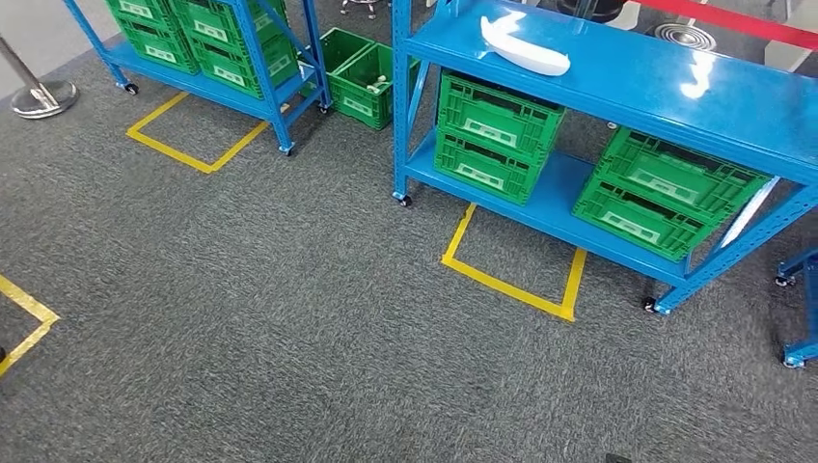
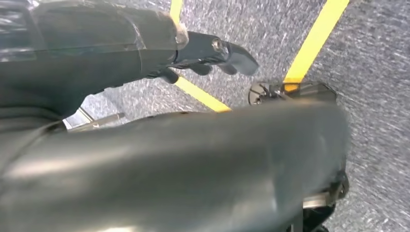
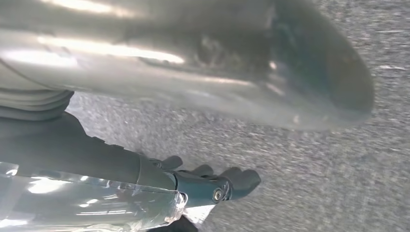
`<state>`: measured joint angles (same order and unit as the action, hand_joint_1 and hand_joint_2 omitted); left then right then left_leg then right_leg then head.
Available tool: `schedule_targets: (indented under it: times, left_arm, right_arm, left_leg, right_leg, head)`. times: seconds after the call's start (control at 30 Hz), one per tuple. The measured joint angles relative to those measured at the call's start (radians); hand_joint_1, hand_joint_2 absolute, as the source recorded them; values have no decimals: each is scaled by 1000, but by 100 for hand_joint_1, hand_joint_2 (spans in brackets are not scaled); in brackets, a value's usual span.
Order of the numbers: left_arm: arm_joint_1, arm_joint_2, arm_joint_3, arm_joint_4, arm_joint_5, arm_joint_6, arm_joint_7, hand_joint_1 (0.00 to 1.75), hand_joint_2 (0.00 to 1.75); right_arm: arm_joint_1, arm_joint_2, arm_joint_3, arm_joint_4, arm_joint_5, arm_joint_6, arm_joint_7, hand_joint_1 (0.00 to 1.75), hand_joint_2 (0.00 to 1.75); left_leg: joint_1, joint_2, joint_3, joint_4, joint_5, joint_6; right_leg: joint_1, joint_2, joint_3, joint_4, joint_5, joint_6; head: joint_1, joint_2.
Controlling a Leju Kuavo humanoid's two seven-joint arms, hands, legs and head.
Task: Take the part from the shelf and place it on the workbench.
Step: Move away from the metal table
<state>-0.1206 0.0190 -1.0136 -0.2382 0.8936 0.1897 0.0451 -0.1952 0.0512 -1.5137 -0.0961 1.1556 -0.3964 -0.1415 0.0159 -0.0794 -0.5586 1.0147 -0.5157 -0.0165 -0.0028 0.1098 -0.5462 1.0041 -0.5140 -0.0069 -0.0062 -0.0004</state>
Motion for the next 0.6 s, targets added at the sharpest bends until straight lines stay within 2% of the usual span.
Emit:
schedule_targets:
  times: [0.03, 0.07, 0.1, 0.17, 0.2, 0.23, 0.27, 0.3, 0.33, 0.37, 0.43, 0.47, 0.53, 0.57, 0.6]
  left_arm:
    - [0, 0, 0, 0, 0, 0, 0, 0, 0]
    - [0, 0, 0, 0, 0, 0, 1, 0, 0]
    - [-1, -1, 0, 0, 0, 1, 1, 0, 0]
    - [-1, -2, -1, 0, 1, 1, 1, 0, 0]
    - [0, -4, -3, 0, 1, 1, 2, 0, 0]
    - [0, -4, -5, 0, 1, 1, 3, 0, 0]
    - [0, -4, -6, 1, 2, 1, 3, 0, 0]
    - [0, -4, -8, 1, 2, 1, 4, 0, 0]
    - [0, -4, -8, 1, 3, 1, 4, 0, 0]
    - [-1, -4, -8, 1, 3, 1, 5, 0, 0]
    - [-2, -4, -8, 1, 4, 1, 5, 0, 0]
    - [-2, -4, -8, 1, 4, 1, 5, 0, 0]
    - [-3, -4, -9, 1, 5, 1, 6, 0, 0]
    - [-4, -4, -9, 1, 5, 1, 6, 0, 0]
    - [-4, -4, -10, 1, 5, 1, 6, 0, 0]
  right_arm:
    - [1, 0, 0, 0, 0, 0, 0, 0, 0]
    - [2, 0, 0, 0, 1, 0, 0, 0, 0]
    - [2, 0, 0, 1, 2, 0, 0, 0, 0]
    - [-1, -1, 0, 1, 4, 0, 0, 0, 0]
    - [-3, -2, -1, 1, 5, 0, 0, 0, 0]
    - [-3, -2, -1, 1, 5, 0, 0, 0, 0]
    - [-1, -2, -2, 1, 5, 0, 0, 0, 0]
    - [3, -2, -3, 1, 5, 0, 0, 0, 0]
    - [6, -1, -4, 1, 5, 0, 0, 0, 0]
    - [7, -1, -5, 1, 5, 0, 0, 0, 0]
    - [5, -2, -7, 1, 5, 0, 0, 0, 0]
    - [3, -2, -7, 1, 5, 0, 0, 0, 0]
    - [3, -1, -7, 1, 6, -1, 0, 0, 0]
    - [5, -1, -8, 1, 6, -1, 0, 0, 0]
    - [5, 0, -8, 1, 5, -1, 0, 0, 0]
  left_leg:
    - [0, 11, 3, -4, -1, 4]
    - [1, 23, 8, -10, 0, 8]
    - [2, 38, 15, -17, 1, 13]
    - [2, 69, 29, -26, -2, 21]
    - [1, 86, 33, -28, -5, 23]
    - [1, 101, 35, -28, -9, 24]
    - [1, 114, 38, -28, -12, 23]
    - [1, 125, 41, -28, -16, 21]
    - [2, 134, 46, -28, -21, 18]
    - [2, 142, 52, -28, -25, 14]
    - [-2, 156, 61, -28, -35, 4]
    - [-4, 161, 64, -29, -38, -1]
    - [-7, 173, 70, -31, -42, -11]
    - [-5, 167, 74, -30, -47, -16]
    - [-3, 148, 70, -18, -60, -20]
  right_leg:
    - [-1, 8, -2, -2, 1, 6]
    - [-1, 1, -3, -1, -1, 10]
    - [1, -22, -11, 15, -11, 17]
    - [0, -80, -50, 96, -55, 30]
    - [-1, -97, -83, 157, -83, 36]
    - [-4, -102, -116, 213, -100, 40]
    - [-6, -104, -137, 247, -102, 42]
    - [-8, -107, -144, 252, -88, 44]
    - [-10, -113, -128, 211, -52, 44]
    - [-10, -126, -96, 144, -15, 42]
    - [-3, -158, -41, 31, 26, 33]
    - [1, -169, -31, 9, 25, 26]
    - [4, -161, -30, 5, 20, 11]
    - [3, -153, -29, 3, 20, 5]
    - [1, -145, -27, 2, 20, -1]
  head:
    - [-1, 0]
    - [1, 0]
    - [6, 0]
    - [21, 0]
    - [28, 0]
    - [30, 0]
    - [33, 0]
    - [37, 0]
    - [42, 0]
    - [47, 0]
    - [55, 0]
    - [55, 0]
    - [51, 0]
    - [49, 0]
    - [46, 0]
